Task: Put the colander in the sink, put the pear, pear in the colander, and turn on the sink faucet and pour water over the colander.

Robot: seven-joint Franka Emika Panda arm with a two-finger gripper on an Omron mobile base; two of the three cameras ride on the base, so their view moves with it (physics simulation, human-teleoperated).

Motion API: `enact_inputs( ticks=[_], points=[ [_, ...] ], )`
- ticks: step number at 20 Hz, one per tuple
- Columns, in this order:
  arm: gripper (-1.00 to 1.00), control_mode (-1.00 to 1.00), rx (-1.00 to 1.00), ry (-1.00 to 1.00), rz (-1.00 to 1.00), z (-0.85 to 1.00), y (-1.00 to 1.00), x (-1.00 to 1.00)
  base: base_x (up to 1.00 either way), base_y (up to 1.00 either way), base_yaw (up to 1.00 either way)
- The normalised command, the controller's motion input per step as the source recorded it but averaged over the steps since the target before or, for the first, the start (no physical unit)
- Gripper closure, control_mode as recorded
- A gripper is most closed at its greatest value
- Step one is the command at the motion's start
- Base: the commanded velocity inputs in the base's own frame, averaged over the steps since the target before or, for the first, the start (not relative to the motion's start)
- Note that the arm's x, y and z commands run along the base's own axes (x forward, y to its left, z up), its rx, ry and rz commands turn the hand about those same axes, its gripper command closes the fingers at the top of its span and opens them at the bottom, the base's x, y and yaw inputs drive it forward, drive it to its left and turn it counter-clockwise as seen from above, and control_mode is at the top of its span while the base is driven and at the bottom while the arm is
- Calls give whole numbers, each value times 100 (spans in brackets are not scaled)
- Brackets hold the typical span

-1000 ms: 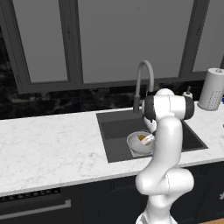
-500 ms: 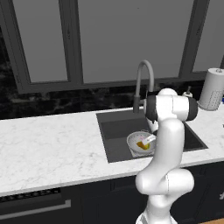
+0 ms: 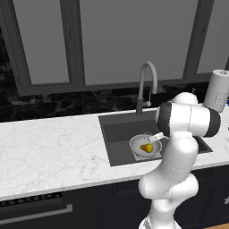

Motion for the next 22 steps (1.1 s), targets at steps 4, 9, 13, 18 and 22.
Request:
enact_inputs(
  ticks=[4,9,13,18,22],
  points=[
    [-100,-100,1,1,-24,69,-34,-58,0,0,0],
    [-100,-100,-2,22,-26,69,-49,-38,0,0,0],
    [-100,-100,-2,38,-21,80,-72,-11,0,0,0],
    [-100,-100,0,30,-16,73,-86,-13,0,0,0],
    [-100,-100,0,15,-15,33,-84,-31,0,0,0]
  ],
)
